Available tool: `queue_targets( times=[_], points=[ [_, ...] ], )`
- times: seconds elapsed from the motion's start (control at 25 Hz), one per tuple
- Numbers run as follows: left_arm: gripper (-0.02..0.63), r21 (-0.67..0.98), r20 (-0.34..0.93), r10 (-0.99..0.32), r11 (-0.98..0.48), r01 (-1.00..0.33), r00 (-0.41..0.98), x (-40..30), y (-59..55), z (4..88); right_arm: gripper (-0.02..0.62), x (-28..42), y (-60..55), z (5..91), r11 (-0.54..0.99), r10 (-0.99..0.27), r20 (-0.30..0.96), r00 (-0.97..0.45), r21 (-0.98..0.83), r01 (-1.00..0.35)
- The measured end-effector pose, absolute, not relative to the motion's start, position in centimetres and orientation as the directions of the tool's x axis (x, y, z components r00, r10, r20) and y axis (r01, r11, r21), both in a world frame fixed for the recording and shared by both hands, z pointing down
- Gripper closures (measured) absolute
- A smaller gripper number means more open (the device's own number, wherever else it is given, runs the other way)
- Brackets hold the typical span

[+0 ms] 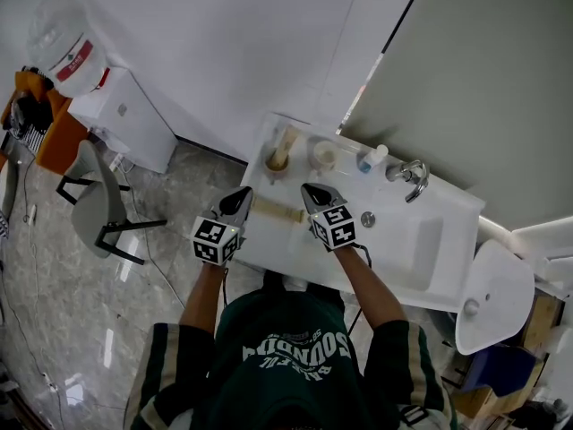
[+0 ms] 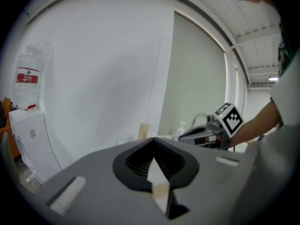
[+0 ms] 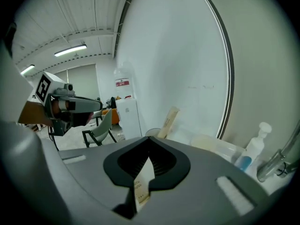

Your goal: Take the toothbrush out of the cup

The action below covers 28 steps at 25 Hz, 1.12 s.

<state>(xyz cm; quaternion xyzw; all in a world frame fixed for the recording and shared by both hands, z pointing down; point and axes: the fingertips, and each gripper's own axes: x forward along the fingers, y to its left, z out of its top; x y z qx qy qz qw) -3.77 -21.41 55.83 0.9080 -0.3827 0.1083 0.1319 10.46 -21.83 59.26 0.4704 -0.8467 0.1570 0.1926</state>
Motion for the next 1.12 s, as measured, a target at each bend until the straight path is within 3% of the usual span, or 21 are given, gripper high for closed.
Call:
queue_targets(
  times=[0.28,0.36,0.44,0.88,1.12],
  points=[
    [0.555,0.166,0.304,-0.675,-0.657,-0.735,0.672,-4.2,-21.6,56.3,0.592,9.9,-23.7,58.2,0.511,-0.748,0.406,-0.525,-0.152,-0.846],
    [0.555,0.169,0.308,-0.684,-0.644,-0.746,0.661,-4.8,-21.7,56.6,0.517,9.6,-24.6,58.6,0.501,-0.741,0.423,-0.522,-0.170,-0.849],
    [0.555,0.172,0.314,-0.694,-0.630,-0.757,0.648,-5.5,-21.6,56.9,0.482,9.3,-25.3,59.2,0.485,-0.738,0.443,-0.510,-0.177,-0.856],
    [0.555,0.189,0.353,-0.744,-0.537,-0.822,0.568,-9.9,-20.5,58.6,0.466,8.3,-30.9,61.7,0.397,-0.729,0.496,-0.471,-0.255,-0.882],
    [0.555,0.196,0.368,-0.769,-0.487,-0.851,0.524,-12.0,-19.9,59.3,0.421,8.7,-34.5,63.2,0.310,-0.753,0.517,-0.407,-0.266,-0.913]
  ],
)
